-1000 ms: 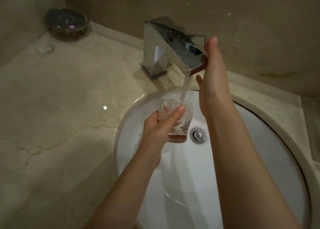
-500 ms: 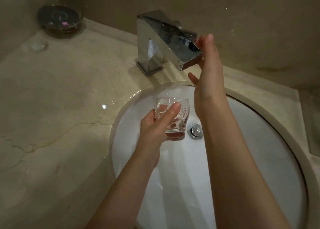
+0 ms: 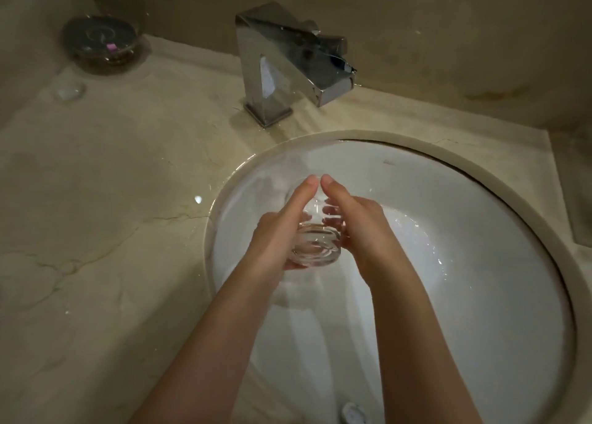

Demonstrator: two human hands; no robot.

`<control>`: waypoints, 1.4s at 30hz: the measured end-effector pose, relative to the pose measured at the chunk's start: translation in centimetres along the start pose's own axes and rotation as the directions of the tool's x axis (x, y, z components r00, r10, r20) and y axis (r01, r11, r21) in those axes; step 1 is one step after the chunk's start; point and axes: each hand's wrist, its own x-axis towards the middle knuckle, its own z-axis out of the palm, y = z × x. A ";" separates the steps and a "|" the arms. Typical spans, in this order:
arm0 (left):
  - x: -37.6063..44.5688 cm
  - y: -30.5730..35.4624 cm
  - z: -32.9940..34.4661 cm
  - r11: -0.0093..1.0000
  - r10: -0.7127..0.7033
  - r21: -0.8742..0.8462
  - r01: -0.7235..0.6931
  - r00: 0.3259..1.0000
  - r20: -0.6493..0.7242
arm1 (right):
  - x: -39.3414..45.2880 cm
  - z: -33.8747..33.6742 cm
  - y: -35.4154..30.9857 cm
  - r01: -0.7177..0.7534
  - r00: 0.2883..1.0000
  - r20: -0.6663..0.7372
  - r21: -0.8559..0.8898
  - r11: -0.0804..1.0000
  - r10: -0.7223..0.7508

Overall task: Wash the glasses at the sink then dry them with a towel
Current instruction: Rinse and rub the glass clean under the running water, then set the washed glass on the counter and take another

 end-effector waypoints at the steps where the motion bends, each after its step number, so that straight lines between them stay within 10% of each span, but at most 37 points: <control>1: -0.2 -0.1 0.0 0.998 -0.055 0.014 0.054 0.996 0.075 | 0.0 -0.3 0.0 -0.053 0.999 -0.016 -0.043 0.998 0.052; 9: -3.6 0.4 1.7 0.969 -0.239 0.127 0.210 0.923 0.301 | -3.6 -3.7 1.2 -0.216 0.974 -0.090 -0.087 0.972 0.208; 16: -8.7 1.7 5.7 0.918 -0.094 0.390 -0.068 0.919 0.382 | -10.9 -9.7 2.5 0.022 0.978 -0.206 0.086 0.996 -0.004; 25: -14.1 0.9 15.0 0.791 0.008 0.426 -0.440 0.703 0.711 | -22.3 -18.5 6.9 0.310 0.852 -0.503 0.265 0.913 -0.144; 32: -17.5 -1.6 21.8 0.538 0.023 0.470 -0.700 0.570 0.822 | -28.0 -22.4 12.1 0.293 0.764 -0.624 0.110 0.950 -0.164; 42: -20.1 -6.2 26.5 0.426 -0.001 0.412 -0.805 0.455 0.891 | -31.2 -23.8 17.6 0.364 0.658 -0.745 0.183 0.913 -0.113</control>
